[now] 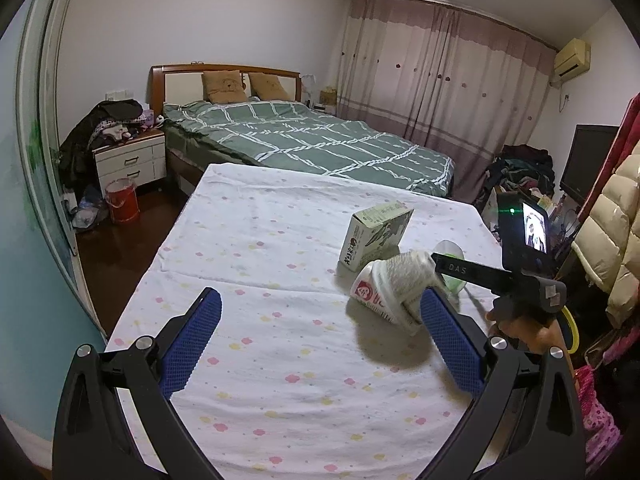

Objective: Collect trash
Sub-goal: 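Reach the open right gripper toward the clear green-lidded jar, then close the right gripper on the jar and carry it over the bin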

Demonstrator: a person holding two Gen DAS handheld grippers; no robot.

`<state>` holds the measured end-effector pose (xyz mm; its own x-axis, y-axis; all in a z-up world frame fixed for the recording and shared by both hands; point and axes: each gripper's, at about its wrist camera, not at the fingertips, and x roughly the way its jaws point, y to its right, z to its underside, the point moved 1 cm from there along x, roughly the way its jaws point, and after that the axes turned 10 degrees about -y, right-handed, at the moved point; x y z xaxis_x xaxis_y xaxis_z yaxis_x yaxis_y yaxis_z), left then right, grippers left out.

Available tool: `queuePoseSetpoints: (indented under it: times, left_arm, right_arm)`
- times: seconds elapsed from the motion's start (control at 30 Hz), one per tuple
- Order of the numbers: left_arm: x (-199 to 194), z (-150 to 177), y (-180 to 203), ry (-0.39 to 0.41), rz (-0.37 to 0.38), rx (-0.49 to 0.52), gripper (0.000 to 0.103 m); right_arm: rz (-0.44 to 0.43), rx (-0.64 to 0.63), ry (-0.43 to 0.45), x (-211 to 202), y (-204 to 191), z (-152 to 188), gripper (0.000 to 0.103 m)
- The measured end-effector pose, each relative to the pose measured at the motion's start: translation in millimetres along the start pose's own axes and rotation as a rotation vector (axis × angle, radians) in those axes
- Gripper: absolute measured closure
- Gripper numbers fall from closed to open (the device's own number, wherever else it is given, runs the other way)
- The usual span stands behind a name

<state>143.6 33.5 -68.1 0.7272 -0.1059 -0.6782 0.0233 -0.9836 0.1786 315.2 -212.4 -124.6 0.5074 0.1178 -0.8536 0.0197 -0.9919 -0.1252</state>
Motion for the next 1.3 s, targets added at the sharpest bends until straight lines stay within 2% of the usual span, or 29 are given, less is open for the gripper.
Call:
queuePoseSetpoints:
  times: [0.37, 0.43, 0.47, 0.63, 0.83, 1.0, 1.3]
  left_arm:
    - [3, -1, 5, -0.004, 0.008, 0.007, 0.005]
    - [4, 0, 7, -0.006, 0.010, 0.014, 0.005]
    - [4, 0, 9, -0.009, 0.009, 0.018, 0.005]
    - [6, 0, 12, -0.010, 0.009, 0.026, 0.005]
    - [12, 1, 20, -0.023, 0.016, 0.044, 0.005]
    - [16, 1, 31, -0.030, 0.026, 0.066, 0.005]
    - [24, 2, 65, -0.052, 0.058, 0.137, 0.005]
  right_arm:
    - [-0.002, 0.007, -0.011, 0, 6, 8, 0.033]
    - [-0.026, 0.010, -0.023, 3, 9, 6, 0.045]
    - [-0.042, 0.015, -0.037, 4, 11, 6, 0.054]
    - [-0.081, 0.018, -0.040, -5, 20, 12, 0.055]
    - [-0.097, 0.009, 0.023, -37, 34, 29, 0.055]
    - [-0.070, 0.021, 0.081, -66, 56, 44, 0.054]
    - [0.042, 0.113, 0.169, -112, 132, 63, 0.054]
